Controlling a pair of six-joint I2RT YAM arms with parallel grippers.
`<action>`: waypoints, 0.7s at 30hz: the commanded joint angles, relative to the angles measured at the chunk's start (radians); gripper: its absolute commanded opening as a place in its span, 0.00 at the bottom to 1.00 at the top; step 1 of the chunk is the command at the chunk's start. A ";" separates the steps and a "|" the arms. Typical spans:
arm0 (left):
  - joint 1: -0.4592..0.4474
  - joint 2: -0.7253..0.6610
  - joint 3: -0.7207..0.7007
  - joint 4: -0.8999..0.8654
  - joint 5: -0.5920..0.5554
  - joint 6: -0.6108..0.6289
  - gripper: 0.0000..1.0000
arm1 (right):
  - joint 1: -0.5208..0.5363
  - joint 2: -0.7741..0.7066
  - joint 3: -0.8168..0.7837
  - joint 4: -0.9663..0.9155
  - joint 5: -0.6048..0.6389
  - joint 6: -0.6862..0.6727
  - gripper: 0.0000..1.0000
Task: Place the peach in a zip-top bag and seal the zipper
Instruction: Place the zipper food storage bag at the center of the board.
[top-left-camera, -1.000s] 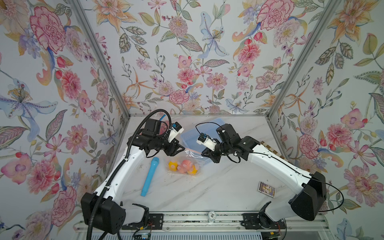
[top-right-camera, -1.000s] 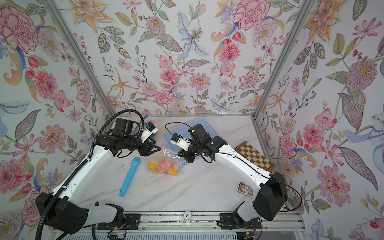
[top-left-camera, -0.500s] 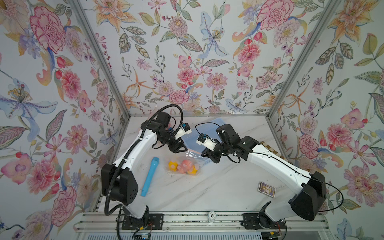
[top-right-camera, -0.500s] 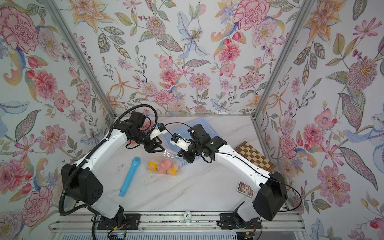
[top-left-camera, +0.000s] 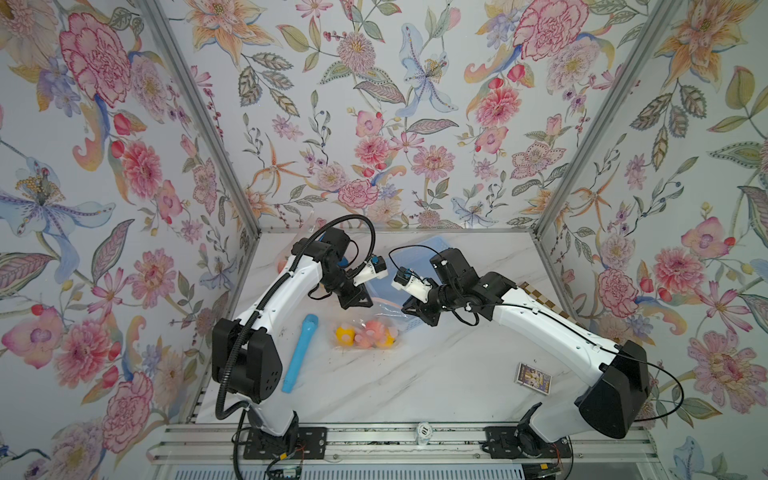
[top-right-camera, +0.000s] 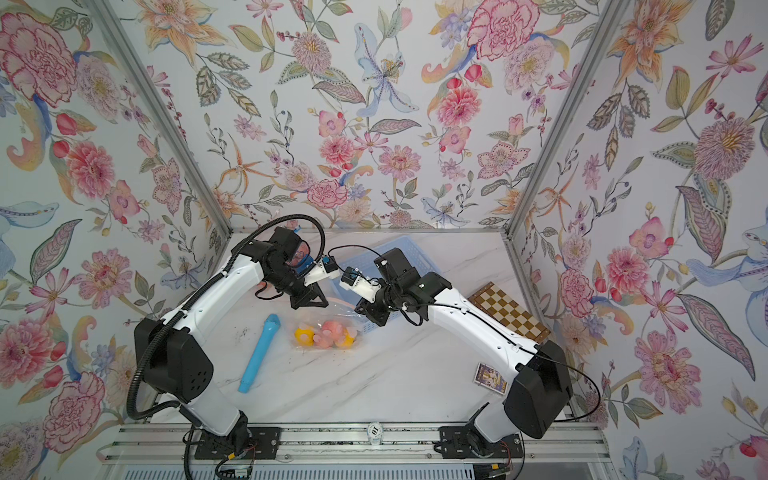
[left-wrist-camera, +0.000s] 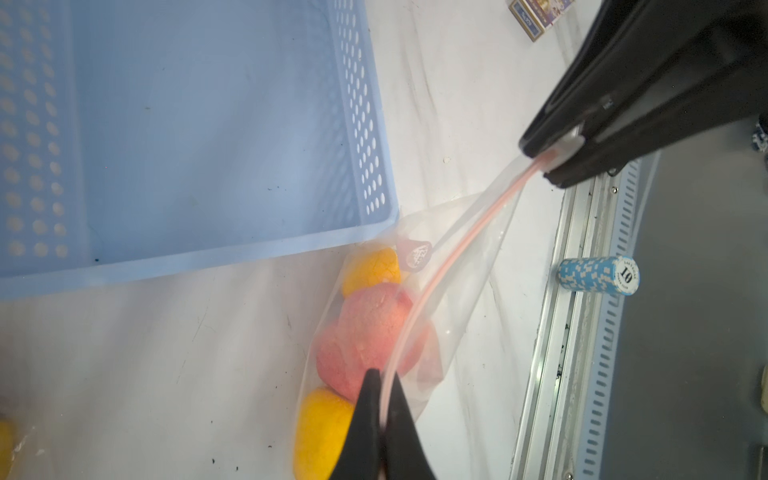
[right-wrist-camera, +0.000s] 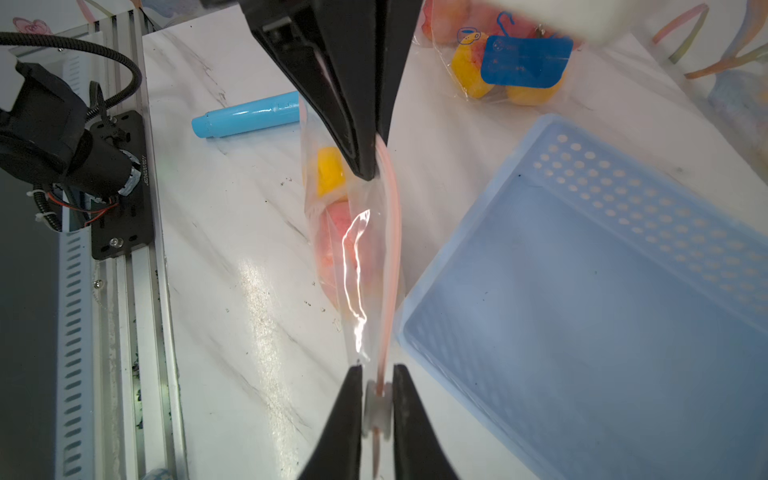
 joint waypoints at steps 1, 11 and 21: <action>-0.004 -0.098 -0.019 0.065 -0.046 -0.098 0.00 | 0.004 -0.025 0.017 0.014 0.030 0.008 0.34; 0.004 -0.323 -0.100 0.228 -0.245 -0.453 0.00 | -0.010 -0.222 -0.141 0.232 0.114 0.086 0.99; 0.014 -0.474 -0.200 0.548 -0.550 -0.798 0.00 | -0.018 -0.407 -0.333 0.473 0.326 0.245 0.99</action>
